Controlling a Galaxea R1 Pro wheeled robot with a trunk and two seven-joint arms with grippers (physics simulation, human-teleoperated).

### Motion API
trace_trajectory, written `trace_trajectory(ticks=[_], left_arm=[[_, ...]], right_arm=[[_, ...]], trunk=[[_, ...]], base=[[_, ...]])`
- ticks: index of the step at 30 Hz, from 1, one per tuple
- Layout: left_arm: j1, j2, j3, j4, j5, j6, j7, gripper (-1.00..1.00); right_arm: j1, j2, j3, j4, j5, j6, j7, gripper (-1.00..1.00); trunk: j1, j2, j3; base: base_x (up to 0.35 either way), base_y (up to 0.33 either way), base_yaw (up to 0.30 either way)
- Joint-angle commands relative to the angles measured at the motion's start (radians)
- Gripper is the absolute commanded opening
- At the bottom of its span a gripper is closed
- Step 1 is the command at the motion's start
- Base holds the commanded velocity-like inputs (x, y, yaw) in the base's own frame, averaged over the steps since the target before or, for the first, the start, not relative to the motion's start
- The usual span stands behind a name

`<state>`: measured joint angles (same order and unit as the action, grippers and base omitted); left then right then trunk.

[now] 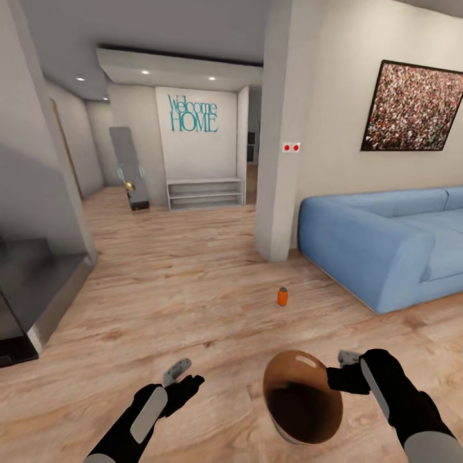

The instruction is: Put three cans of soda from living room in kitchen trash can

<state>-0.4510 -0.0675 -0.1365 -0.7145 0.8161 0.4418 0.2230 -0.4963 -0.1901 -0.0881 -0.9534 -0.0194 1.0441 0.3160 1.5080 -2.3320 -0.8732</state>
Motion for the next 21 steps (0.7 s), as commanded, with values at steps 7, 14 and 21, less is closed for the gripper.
trace_trajectory(ticks=[7,14,21], left_arm=[[0.000,0.000,-0.004,0.000,0.000,0.000,0.001,1.00],[0.000,0.000,-0.004,0.001,0.002,0.003,-0.001,1.00],[0.000,-0.001,-0.004,0.001,0.002,0.002,-0.001,1.00]], right_arm=[[0.004,0.001,-0.003,-0.015,-0.028,0.003,0.004,-1.00],[0.004,0.001,-0.001,-0.016,-0.026,0.003,0.003,-1.00],[0.004,-0.003,-0.009,-0.016,-0.031,0.003,0.005,-1.00]], trunk=[[0.000,0.000,0.000],[0.000,0.000,0.000],[0.000,0.000,0.000]], base=[[0.342,-0.081,0.000],[0.247,-0.042,-0.148],[0.235,0.140,-0.289]])
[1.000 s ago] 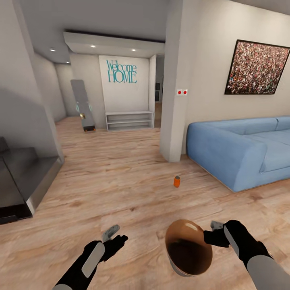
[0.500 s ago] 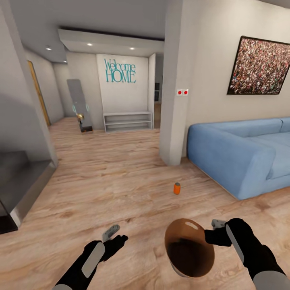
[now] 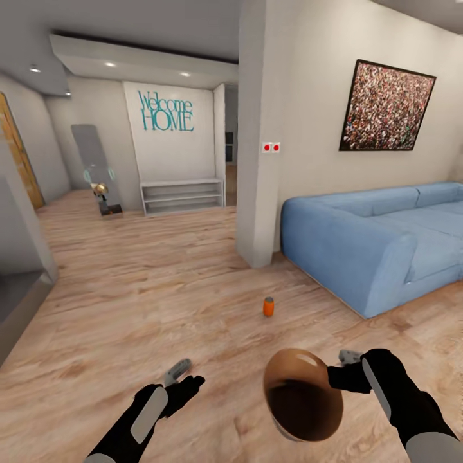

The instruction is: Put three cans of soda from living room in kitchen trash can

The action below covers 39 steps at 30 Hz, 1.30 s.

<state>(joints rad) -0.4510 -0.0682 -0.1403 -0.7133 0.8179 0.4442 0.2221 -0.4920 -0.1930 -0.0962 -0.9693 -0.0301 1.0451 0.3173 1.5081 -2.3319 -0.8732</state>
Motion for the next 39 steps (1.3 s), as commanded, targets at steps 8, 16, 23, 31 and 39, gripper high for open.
trace_trajectory(ticks=[8,16,23,31,39], left_arm=[[0.000,-0.003,-0.003,0.000,0.001,-0.001,0.004,1.00],[0.000,-0.004,-0.004,0.000,0.001,-0.001,0.005,1.00],[0.000,-0.004,-0.004,0.000,0.002,-0.001,0.005,1.00],[-0.006,0.001,-0.011,-0.004,-0.006,-0.007,0.002,1.00],[0.004,0.008,-0.020,-0.043,-0.005,-0.010,-0.002,1.00]], right_arm=[[0.000,-0.001,-0.001,0.000,-0.022,0.002,0.003,-1.00],[-0.001,-0.008,-0.003,0.000,-0.023,0.002,0.003,-1.00],[-0.002,-0.010,-0.003,0.000,-0.024,0.002,0.003,-1.00],[-0.006,-0.016,0.009,-0.018,-0.005,-0.007,0.007,-1.00],[-0.033,-0.012,0.013,-0.035,0.112,-0.031,0.004,-1.00]], trunk=[[0.000,0.000,0.000],[0.000,0.000,0.000],[0.000,0.000,0.000],[0.000,0.000,0.000],[0.000,0.000,0.000]], base=[[0.325,0.117,-0.294],[0.336,0.089,-0.294],[0.340,0.076,-0.294],[0.299,0.036,-0.147],[0.000,0.000,0.000]])
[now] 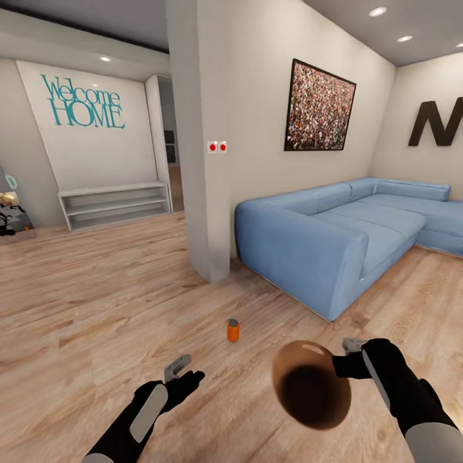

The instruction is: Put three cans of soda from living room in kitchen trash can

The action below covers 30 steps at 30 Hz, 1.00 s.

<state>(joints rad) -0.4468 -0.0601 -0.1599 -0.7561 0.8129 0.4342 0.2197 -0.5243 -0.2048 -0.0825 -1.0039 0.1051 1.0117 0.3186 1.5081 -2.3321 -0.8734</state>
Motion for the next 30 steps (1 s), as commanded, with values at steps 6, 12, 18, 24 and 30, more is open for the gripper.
trace_trajectory(ticks=[6,12,18,24,30], left_arm=[[0.000,0.000,0.000,0.000,0.000,0.000,0.000,1.00],[0.005,0.000,0.001,-0.006,0.001,0.003,-0.001,1.00],[0.014,0.008,-0.018,0.008,-0.002,0.011,0.003,1.00],[0.016,0.009,-0.020,0.010,-0.003,0.012,0.004,1.00],[0.016,0.009,-0.020,0.011,-0.003,0.012,0.004,1.00]], right_arm=[[0.000,0.000,0.000,0.000,0.062,0.003,0.003,-1.00],[-0.004,0.006,-0.004,0.006,0.119,0.003,-0.001,-1.00],[-0.034,0.022,-0.007,0.042,0.156,0.030,-0.017,-1.00],[-0.052,0.025,-0.009,0.052,-0.088,0.022,-0.147,-1.00],[-0.052,0.029,-0.010,0.052,-0.078,0.018,-0.217,-1.00]], trunk=[[0.000,0.000,0.000],[0.000,0.000,0.000],[0.000,0.000,0.000],[0.000,0.000,0.000],[0.000,0.000,0.000]], base=[[0.000,0.000,0.000],[0.004,0.000,0.000],[0.208,0.000,0.000],[0.330,0.000,0.000],[0.343,0.000,0.000]])
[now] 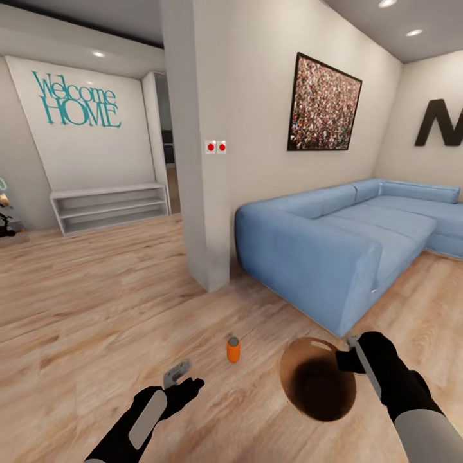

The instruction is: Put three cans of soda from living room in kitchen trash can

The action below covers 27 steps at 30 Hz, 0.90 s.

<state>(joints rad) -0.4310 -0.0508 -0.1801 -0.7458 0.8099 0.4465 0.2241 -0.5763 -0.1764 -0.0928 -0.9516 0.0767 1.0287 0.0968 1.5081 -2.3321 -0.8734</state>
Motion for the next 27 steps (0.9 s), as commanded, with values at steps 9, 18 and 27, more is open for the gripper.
trace_trajectory(ticks=[9,18,27], left_arm=[[0.000,-0.001,-0.001,0.000,0.000,0.000,0.001,1.00],[0.000,-0.003,-0.009,0.000,-0.058,-0.001,0.007,1.00],[0.000,-0.007,-0.013,0.000,-0.122,-0.001,0.012,1.00]], right_arm=[[-0.002,-0.008,-0.002,-0.007,-0.058,0.018,0.018,-1.00],[-0.003,-0.042,-0.004,-0.005,-0.055,0.018,0.284,-1.00],[-0.003,-0.184,-0.009,0.034,-0.056,0.018,0.473,-1.00]], trunk=[[0.000,0.000,0.000],[0.000,0.000,0.000],[0.000,0.000,0.000]], base=[[0.344,0.057,0.000],[0.344,0.157,-0.190],[0.344,0.147,-0.287]])
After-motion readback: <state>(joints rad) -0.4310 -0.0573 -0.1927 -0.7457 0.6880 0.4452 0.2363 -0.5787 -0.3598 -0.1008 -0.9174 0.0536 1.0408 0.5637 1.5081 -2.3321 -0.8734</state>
